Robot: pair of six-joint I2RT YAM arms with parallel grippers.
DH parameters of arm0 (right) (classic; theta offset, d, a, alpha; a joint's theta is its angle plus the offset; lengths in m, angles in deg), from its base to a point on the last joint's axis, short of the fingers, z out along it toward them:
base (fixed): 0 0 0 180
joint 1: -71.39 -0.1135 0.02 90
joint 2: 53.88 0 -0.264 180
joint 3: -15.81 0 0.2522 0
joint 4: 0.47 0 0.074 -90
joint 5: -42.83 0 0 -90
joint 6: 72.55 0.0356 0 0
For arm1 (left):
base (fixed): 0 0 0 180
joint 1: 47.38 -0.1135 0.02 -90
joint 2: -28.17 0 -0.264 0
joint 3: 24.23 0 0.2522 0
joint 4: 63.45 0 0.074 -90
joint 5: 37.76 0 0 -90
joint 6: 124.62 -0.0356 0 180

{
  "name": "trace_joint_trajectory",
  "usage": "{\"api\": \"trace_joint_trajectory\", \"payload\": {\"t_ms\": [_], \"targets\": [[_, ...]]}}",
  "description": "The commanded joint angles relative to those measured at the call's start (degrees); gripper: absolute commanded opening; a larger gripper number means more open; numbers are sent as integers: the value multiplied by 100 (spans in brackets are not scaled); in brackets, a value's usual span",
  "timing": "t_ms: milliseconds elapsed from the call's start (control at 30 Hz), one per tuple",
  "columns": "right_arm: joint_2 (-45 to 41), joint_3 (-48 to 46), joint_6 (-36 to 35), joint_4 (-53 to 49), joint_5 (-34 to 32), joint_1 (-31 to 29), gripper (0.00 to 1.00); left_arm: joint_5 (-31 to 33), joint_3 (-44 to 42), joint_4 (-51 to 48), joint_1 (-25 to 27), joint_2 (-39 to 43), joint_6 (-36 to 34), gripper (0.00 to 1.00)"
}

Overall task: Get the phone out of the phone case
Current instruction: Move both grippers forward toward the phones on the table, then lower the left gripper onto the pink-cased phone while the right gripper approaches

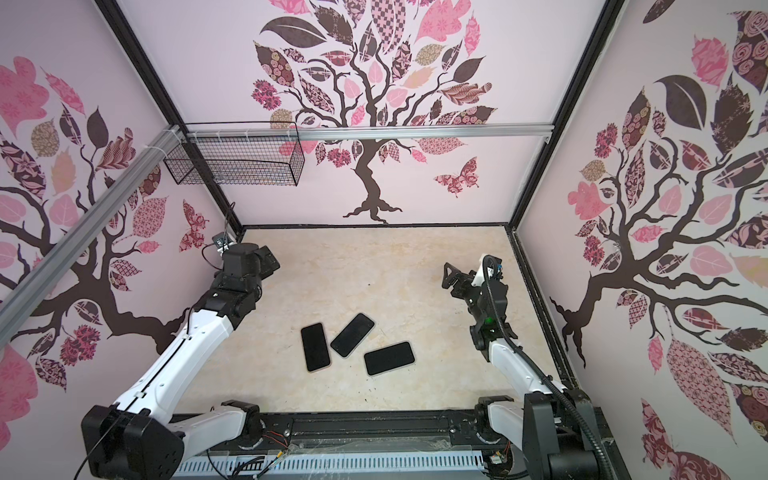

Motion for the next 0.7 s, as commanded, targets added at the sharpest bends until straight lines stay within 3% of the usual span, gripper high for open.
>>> {"api": "trace_joint_trajectory", "payload": {"t_ms": [0,100,233,500,667], "targets": [[204,587,465,-1649,351,-122,100,-1177,-203,-1147,213,130,386,98],[528,859,409,-2083,738,-455,100,-860,-208,-1671,1001,73,400,98],[775,1132,36,-2839,274,-1508,100,-991,-376,-2077,1638,3,834,98],[1070,1338,178,-3409,-483,-3508,99,-1574,-1285,-1921,2132,24,1757,98],[1781,1975,352,-3701,-1123,-4668,99,-1665,-1652,-1923,2242,223,2330,98]]}}
